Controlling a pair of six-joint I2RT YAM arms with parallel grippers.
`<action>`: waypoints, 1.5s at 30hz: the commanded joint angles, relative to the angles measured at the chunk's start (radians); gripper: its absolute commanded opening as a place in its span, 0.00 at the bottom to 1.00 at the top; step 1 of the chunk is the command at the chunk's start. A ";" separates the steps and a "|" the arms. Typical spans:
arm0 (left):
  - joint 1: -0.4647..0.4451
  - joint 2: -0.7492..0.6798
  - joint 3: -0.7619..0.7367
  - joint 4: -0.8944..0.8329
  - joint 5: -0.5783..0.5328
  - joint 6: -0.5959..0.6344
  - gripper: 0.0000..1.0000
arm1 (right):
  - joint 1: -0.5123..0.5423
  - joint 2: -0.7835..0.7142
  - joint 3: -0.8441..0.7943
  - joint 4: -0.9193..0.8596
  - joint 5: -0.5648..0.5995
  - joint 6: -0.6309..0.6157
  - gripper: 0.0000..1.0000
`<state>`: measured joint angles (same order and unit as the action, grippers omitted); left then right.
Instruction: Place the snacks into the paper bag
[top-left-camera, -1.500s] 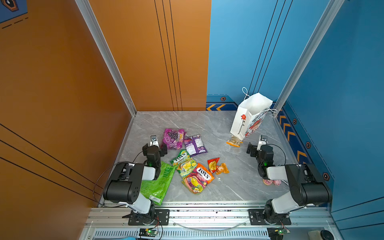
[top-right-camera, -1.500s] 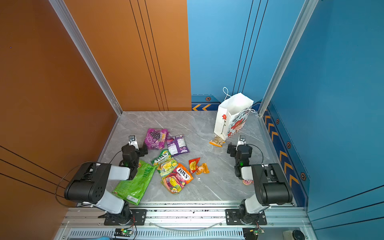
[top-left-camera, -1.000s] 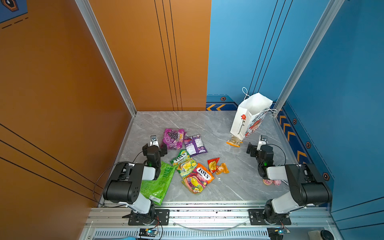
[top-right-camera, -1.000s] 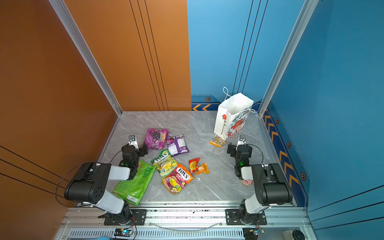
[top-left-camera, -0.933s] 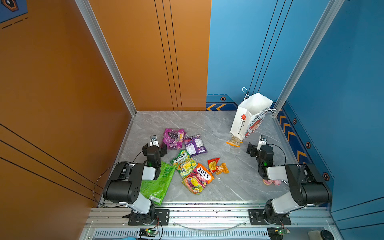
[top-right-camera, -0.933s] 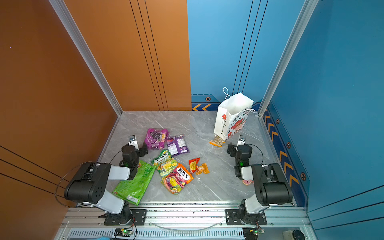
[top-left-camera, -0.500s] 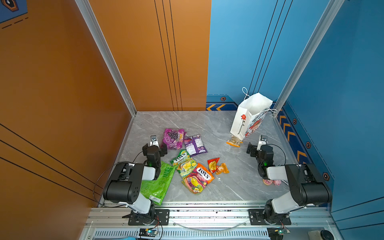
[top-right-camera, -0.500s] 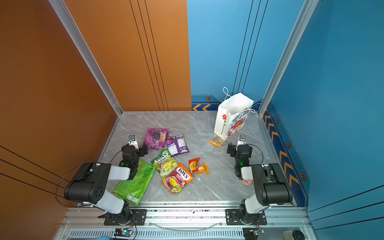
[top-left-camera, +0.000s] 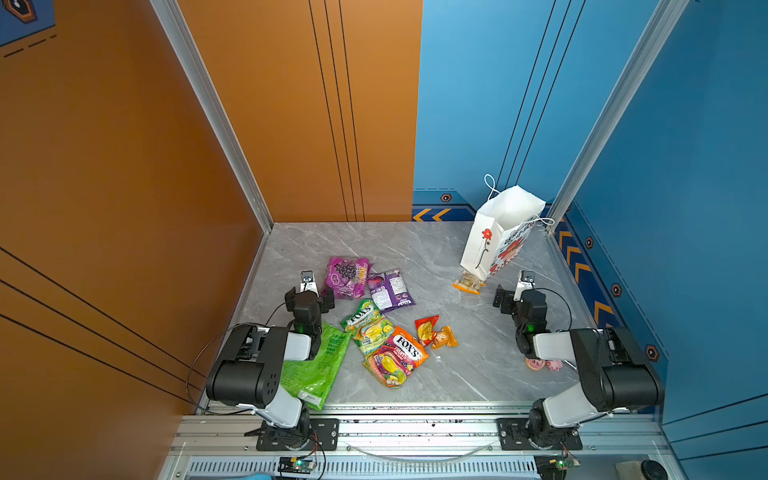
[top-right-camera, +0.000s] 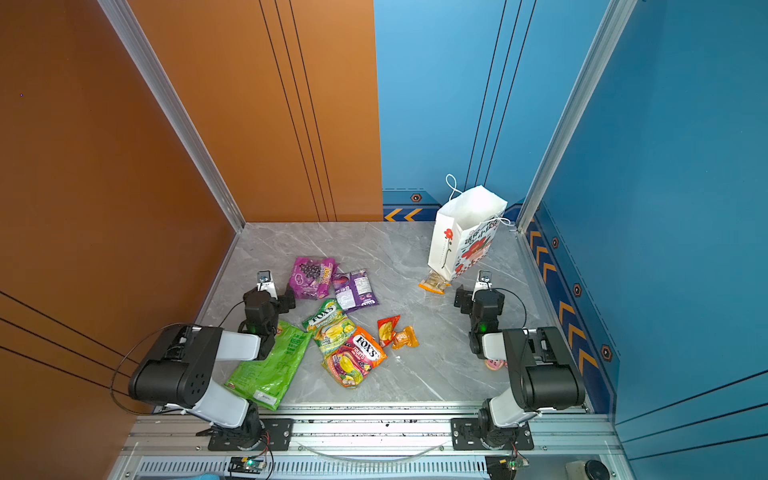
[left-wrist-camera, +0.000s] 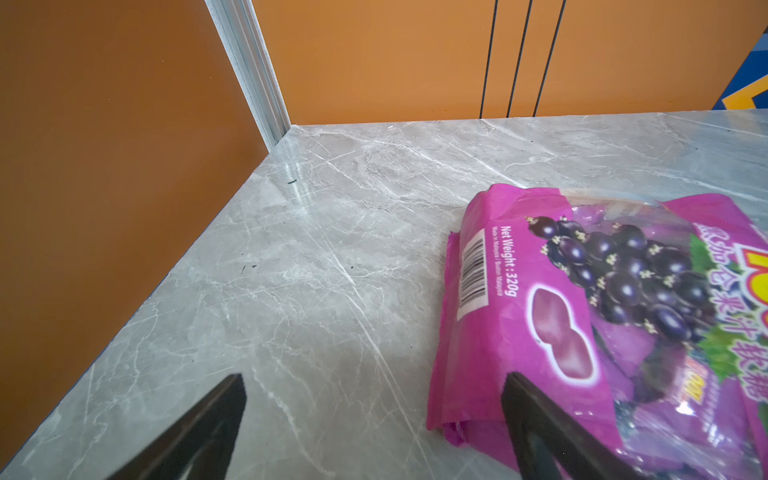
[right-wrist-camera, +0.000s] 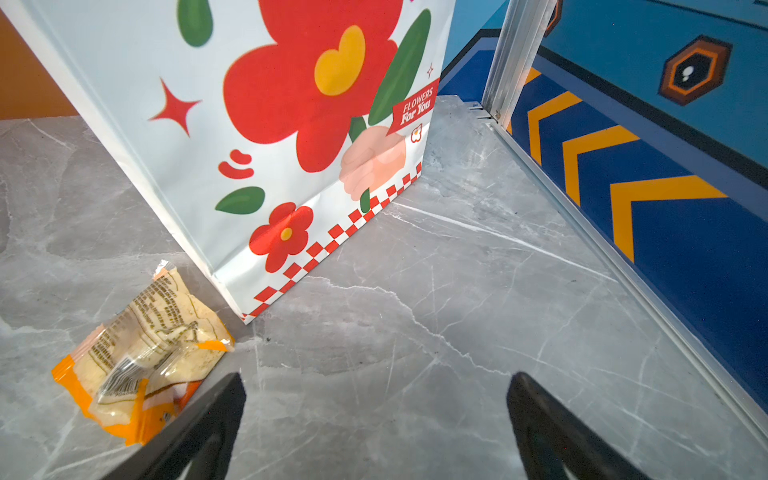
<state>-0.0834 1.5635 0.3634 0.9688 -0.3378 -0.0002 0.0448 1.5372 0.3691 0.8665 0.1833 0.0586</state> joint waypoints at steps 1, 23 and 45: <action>-0.025 0.002 -0.019 0.030 -0.043 0.018 0.98 | -0.006 -0.006 0.013 -0.003 -0.013 -0.002 1.00; -0.233 -0.677 0.305 -0.812 -0.245 -0.268 0.98 | 0.038 -0.647 0.292 -0.796 0.072 0.468 1.00; -0.429 -0.265 0.556 -0.647 0.177 -0.259 0.98 | -0.035 -0.143 1.122 -1.504 -0.112 0.672 1.00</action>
<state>-0.4744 1.2793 0.9218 0.2615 -0.1097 -0.3775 -0.0071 1.3258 1.4250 -0.5278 0.0559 0.7025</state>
